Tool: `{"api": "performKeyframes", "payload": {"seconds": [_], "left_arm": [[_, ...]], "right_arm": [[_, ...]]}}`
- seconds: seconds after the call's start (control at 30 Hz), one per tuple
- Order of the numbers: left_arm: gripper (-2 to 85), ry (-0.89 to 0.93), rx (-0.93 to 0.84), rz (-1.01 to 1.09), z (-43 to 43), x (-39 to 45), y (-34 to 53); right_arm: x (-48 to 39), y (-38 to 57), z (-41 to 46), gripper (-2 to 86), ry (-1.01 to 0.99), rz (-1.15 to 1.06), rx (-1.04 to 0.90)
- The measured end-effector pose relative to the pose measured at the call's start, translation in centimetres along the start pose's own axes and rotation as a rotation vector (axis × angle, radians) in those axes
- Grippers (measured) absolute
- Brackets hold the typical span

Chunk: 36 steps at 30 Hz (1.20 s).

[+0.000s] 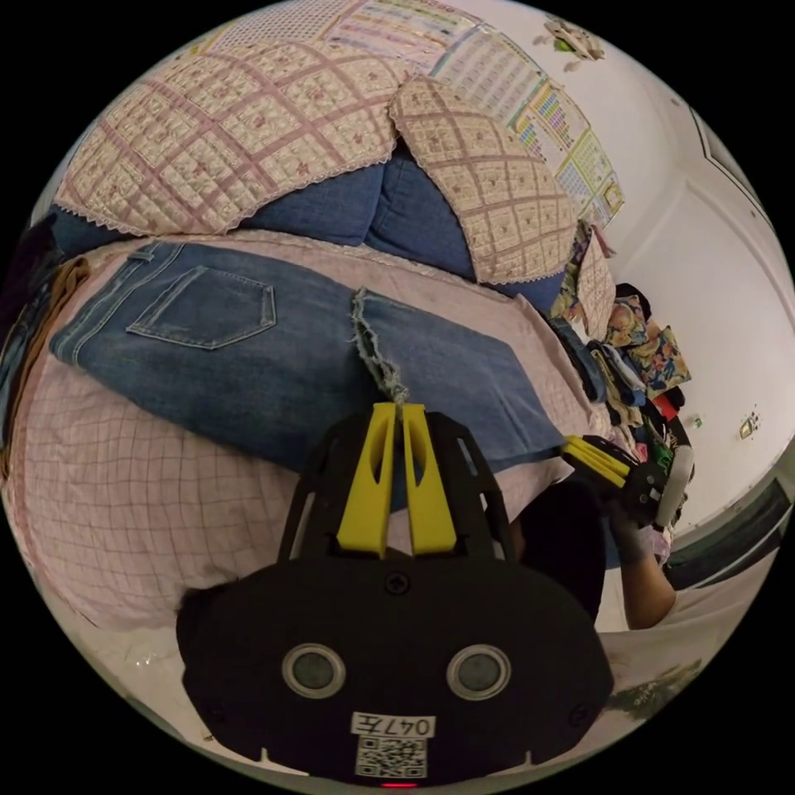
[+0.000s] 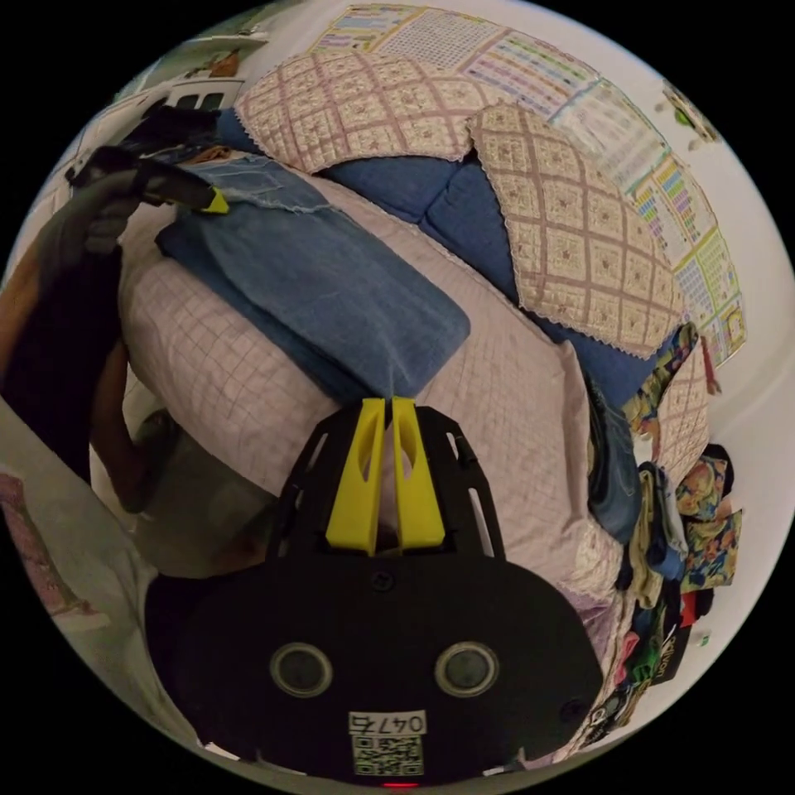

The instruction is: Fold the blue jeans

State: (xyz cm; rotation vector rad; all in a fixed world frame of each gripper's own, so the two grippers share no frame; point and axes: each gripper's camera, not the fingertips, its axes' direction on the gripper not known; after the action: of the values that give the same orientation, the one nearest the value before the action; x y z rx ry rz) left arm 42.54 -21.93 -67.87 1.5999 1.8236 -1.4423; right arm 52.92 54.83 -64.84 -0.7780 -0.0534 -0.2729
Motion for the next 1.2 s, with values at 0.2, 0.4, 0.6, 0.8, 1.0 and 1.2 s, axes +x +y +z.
{"api": "performKeyframes", "payload": {"seconds": [0.2,0.4,0.6,0.8,1.0,1.2], "left_arm": [[-0.9,0.106,-0.036,-0.105,1.3,-5.2,1.3],[-0.6,0.052,-0.068,-0.056,0.6,-6.0,2.4],[7.7,0.063,-0.050,-0.126,-1.7,-9.4,3.1],[14.8,-0.101,0.253,-0.415,-13.1,-20.0,5.4],[16.0,-0.092,0.286,-0.726,-13.7,-33.7,5.3],[13.6,0.006,0.333,-0.787,-12.6,-38.0,2.6]], "right_arm": [[1.9,-0.9,0.7,0.0,-0.024,-0.021,-0.027],[4.7,-1.5,1.2,0.1,-0.091,0.010,-0.038],[6.8,-2.0,0.7,2.3,-0.100,-0.051,-0.057],[11.3,-2.0,-2.9,6.0,-0.197,-0.043,0.026],[12.9,-9.2,-4.8,8.8,-0.549,-0.053,0.294],[11.2,-20.8,-0.6,13.4,-0.612,-0.281,0.286]]}}
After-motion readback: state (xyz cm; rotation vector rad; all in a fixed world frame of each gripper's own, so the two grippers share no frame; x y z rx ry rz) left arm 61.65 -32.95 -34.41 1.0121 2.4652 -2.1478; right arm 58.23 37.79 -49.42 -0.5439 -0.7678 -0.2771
